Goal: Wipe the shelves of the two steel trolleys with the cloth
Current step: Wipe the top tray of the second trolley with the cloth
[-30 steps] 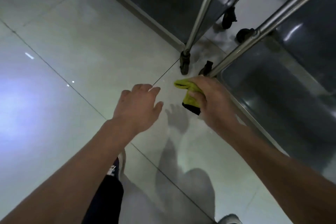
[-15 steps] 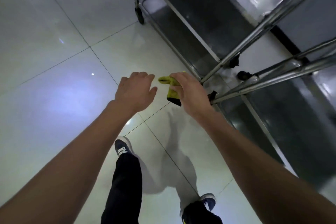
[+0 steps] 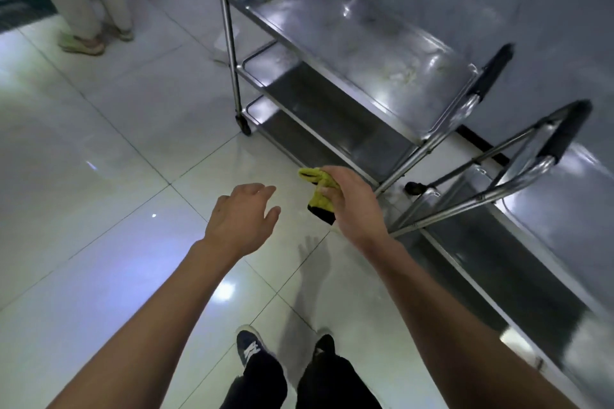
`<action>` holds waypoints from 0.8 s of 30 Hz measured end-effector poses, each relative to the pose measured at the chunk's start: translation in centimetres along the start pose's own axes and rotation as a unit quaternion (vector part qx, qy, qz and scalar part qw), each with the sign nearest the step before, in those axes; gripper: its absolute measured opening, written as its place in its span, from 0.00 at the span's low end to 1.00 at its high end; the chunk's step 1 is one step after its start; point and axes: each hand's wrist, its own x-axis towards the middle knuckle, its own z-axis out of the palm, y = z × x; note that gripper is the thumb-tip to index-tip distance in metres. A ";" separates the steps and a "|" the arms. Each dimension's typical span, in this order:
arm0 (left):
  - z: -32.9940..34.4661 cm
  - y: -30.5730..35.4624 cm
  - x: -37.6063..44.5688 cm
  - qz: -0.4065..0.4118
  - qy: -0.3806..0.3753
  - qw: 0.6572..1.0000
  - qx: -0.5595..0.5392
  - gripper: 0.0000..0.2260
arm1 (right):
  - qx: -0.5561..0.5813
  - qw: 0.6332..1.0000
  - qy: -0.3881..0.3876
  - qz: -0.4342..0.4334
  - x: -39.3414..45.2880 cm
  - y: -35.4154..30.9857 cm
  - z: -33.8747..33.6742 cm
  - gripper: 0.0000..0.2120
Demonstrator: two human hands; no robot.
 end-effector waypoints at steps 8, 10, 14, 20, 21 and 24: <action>-3.6 3.9 6.3 0.065 0.017 0.996 -0.063 0.20 | 0.023 0.998 0.063 0.016 5.0 -0.3 -3.6 0.15; -4.4 4.9 8.9 0.084 0.017 0.995 -0.048 0.20 | 0.028 0.996 0.080 0.009 6.9 0.3 -4.7 0.15; -6.4 7.1 14.9 0.107 0.028 0.993 -0.038 0.20 | 0.042 0.995 0.089 0.018 11.4 2.4 -6.5 0.16; -9.5 10.3 22.4 0.122 0.028 0.991 -0.054 0.18 | 0.066 0.994 0.089 0.023 18.4 4.8 -9.3 0.16; -9.9 10.8 23.5 0.121 0.029 0.990 -0.064 0.18 | 0.067 0.994 0.090 0.016 19.3 5.1 -9.7 0.16; -10.7 11.9 26.5 0.115 0.024 0.988 -0.103 0.19 | 0.077 0.993 0.095 0.010 21.8 5.9 -10.7 0.15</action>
